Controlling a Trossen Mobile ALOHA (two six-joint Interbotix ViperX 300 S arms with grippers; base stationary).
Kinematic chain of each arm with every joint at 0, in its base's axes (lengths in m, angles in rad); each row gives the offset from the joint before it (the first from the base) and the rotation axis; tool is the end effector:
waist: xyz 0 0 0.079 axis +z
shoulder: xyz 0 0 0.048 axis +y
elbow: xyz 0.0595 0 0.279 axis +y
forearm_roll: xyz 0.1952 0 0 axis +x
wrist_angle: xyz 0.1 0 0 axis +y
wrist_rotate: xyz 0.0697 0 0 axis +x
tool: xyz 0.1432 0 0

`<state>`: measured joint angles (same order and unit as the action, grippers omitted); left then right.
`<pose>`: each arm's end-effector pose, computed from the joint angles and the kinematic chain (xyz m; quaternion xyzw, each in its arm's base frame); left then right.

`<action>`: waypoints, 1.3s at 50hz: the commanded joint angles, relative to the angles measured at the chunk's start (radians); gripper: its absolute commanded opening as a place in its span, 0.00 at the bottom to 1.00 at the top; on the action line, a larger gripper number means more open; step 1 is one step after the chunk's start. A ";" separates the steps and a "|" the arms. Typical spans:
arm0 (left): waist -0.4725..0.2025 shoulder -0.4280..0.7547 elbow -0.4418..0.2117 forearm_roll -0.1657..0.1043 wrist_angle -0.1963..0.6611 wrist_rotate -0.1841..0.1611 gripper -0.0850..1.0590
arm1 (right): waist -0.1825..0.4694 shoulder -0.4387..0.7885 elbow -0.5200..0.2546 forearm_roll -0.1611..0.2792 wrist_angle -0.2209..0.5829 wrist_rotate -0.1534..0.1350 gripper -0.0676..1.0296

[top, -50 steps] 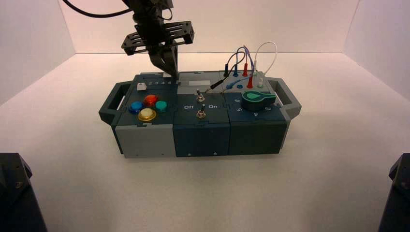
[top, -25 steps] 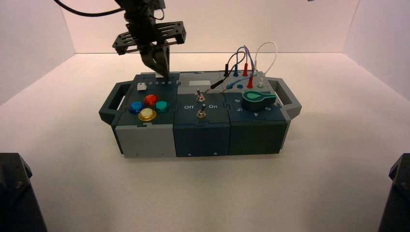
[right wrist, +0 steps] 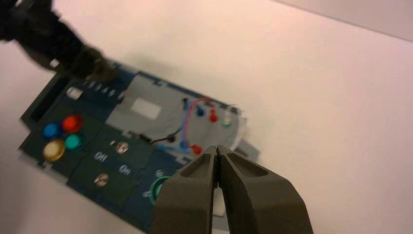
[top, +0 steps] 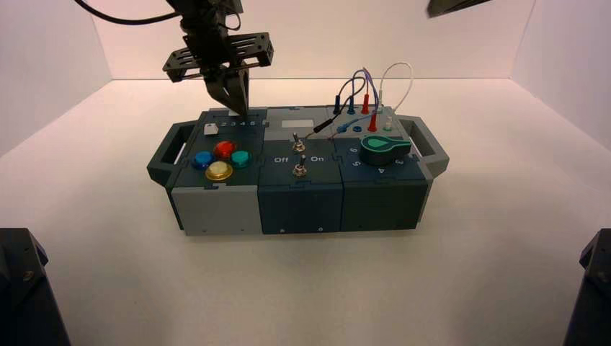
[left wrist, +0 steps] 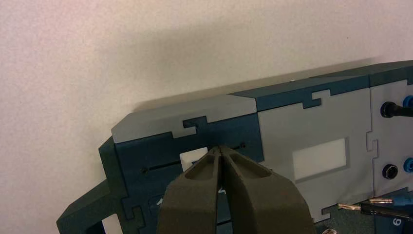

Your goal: Move the top slider to position 3.

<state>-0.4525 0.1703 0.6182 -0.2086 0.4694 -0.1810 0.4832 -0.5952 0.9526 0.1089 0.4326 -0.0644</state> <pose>0.3340 -0.1845 -0.0186 -0.0402 0.6057 -0.1100 0.7871 0.2783 0.1570 0.1374 -0.0679 0.3787 0.2348 0.8926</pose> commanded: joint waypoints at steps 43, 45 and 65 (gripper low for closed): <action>0.006 -0.031 -0.020 0.002 -0.003 0.002 0.05 | 0.156 0.192 -0.107 0.011 -0.083 0.000 0.04; 0.006 -0.031 -0.020 0.002 -0.003 0.002 0.05 | 0.158 0.190 -0.109 0.011 -0.083 0.000 0.04; -0.127 -0.071 -0.121 -0.003 0.055 -0.008 0.05 | 0.156 0.163 -0.106 0.008 -0.083 0.000 0.04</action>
<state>-0.5430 0.1549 0.5446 -0.2086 0.5062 -0.1810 0.6366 -0.4080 0.8774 0.1150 0.3590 -0.0629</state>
